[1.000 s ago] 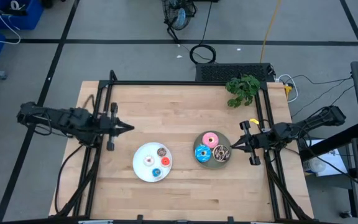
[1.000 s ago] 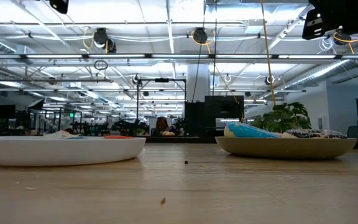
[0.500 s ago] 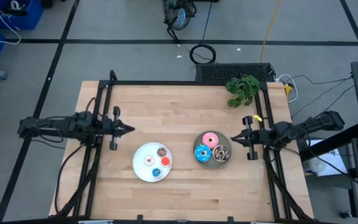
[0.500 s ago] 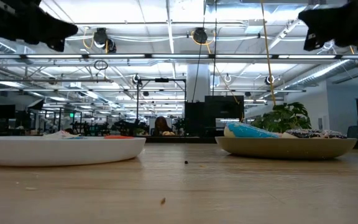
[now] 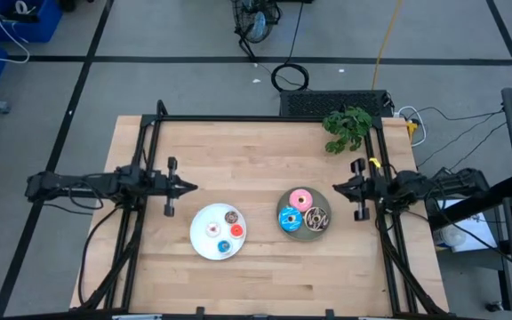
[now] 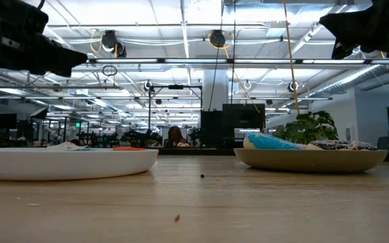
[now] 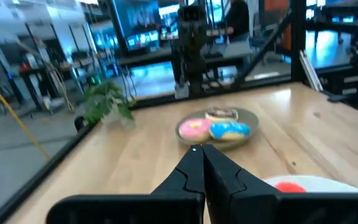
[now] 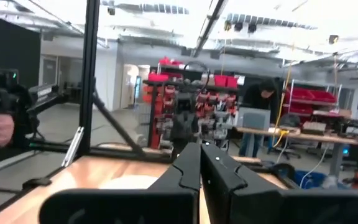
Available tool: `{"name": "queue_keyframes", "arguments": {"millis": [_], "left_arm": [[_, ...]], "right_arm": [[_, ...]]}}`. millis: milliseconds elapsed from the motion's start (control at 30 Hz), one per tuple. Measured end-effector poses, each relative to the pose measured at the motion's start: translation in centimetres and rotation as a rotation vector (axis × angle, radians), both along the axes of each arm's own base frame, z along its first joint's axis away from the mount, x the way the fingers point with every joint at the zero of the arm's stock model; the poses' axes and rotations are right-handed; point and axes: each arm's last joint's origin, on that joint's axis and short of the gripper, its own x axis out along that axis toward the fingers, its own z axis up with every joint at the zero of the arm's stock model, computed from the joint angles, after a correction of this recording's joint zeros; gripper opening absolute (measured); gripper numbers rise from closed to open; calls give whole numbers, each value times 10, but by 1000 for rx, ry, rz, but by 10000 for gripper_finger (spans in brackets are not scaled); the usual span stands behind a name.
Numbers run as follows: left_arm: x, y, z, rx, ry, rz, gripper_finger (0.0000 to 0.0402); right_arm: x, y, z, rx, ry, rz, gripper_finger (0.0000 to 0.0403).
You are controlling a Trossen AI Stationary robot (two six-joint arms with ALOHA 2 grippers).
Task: Pick & Place donuts
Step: Return to Home Position
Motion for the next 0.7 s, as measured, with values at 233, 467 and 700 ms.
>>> {"name": "queue_keyframes", "arguments": {"millis": [233, 467, 700], "left_arm": [[0, -1, -11, 17, 17, -32, 1], [0, 0, -15, 17, 64, -29, 0], [0, 1, -15, 19, 61, -7, 0]], "right_arm": [[1, -1, -3, -13, 26, -15, 0], [1, -1, -4, -18, 40, -13, 0], [1, -1, -3, 3, 28, -7, 0]]}}
